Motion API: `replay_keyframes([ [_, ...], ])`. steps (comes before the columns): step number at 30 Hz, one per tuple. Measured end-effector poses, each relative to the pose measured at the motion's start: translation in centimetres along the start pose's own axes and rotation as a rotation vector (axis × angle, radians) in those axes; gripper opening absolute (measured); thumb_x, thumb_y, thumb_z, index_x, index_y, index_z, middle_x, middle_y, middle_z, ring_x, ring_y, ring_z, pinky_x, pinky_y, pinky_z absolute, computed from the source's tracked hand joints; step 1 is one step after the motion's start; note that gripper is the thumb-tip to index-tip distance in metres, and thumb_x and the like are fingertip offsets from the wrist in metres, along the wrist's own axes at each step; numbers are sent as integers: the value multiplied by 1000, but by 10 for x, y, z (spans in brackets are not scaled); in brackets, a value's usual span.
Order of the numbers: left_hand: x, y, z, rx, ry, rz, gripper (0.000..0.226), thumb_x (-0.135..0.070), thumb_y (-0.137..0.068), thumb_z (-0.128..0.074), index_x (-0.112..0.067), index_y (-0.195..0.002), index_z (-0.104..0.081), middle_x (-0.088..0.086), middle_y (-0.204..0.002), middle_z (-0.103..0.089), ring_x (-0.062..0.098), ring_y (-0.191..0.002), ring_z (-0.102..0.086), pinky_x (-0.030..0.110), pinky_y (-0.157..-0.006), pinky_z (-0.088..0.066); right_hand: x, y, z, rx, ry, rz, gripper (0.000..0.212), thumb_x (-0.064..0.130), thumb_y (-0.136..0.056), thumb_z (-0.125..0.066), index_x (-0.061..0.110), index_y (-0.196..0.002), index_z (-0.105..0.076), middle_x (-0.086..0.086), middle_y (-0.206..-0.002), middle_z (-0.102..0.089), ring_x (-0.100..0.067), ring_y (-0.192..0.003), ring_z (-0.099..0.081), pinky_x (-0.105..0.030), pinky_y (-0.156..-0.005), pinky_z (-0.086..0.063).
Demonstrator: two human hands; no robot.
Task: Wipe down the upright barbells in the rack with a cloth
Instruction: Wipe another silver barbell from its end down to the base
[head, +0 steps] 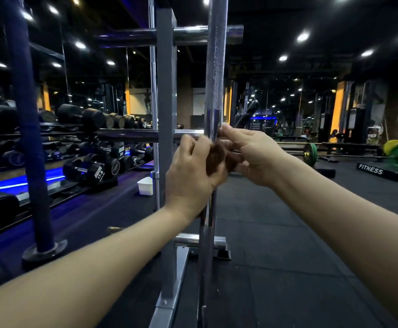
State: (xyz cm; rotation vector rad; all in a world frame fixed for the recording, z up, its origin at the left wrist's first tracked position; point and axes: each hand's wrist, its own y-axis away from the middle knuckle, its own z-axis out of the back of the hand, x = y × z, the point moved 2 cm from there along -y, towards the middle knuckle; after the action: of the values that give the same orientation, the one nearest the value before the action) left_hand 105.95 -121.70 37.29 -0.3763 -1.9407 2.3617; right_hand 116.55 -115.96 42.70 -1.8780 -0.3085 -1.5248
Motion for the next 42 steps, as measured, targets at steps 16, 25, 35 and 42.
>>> replay_keyframes([
  [16,-5,8,6,43,-79,3,32,-45,-76,-47,-19,-94,-41,9,-94,-46,33,-80,-55,34,-55,-40,-17,9,-1,-22,28,-5,17,30,-91,-62,18,-81,-68,6,-65,-62,-7,-58,-55,-23,-61,-51],
  [25,0,95,7,334,-154,150,34,-33,-74,-70,-14,-94,-48,5,-96,-44,32,-89,-53,40,-63,-43,-55,27,4,-1,44,-70,17,30,-92,-62,20,-79,-66,7,-63,-60,-7,-56,-55,-20,-58,-51],
  [35,4,137,-2,330,-146,239,38,-27,-73,-75,-9,-94,-49,3,-94,-40,36,-87,-53,35,-61,-33,-69,32,-3,44,-129,-16,17,21,-95,-57,13,-83,-65,10,-51,-58,-1,-41,-51,-15,-49,-49],
  [42,6,109,11,262,-59,209,42,-51,-75,-46,-13,-95,-49,3,-95,-45,29,-84,-54,40,-62,-44,-82,36,-5,5,-50,-11,24,30,-94,-57,14,-77,-61,0,-67,-52,-8,-52,-47,-16,-50,-47],
])
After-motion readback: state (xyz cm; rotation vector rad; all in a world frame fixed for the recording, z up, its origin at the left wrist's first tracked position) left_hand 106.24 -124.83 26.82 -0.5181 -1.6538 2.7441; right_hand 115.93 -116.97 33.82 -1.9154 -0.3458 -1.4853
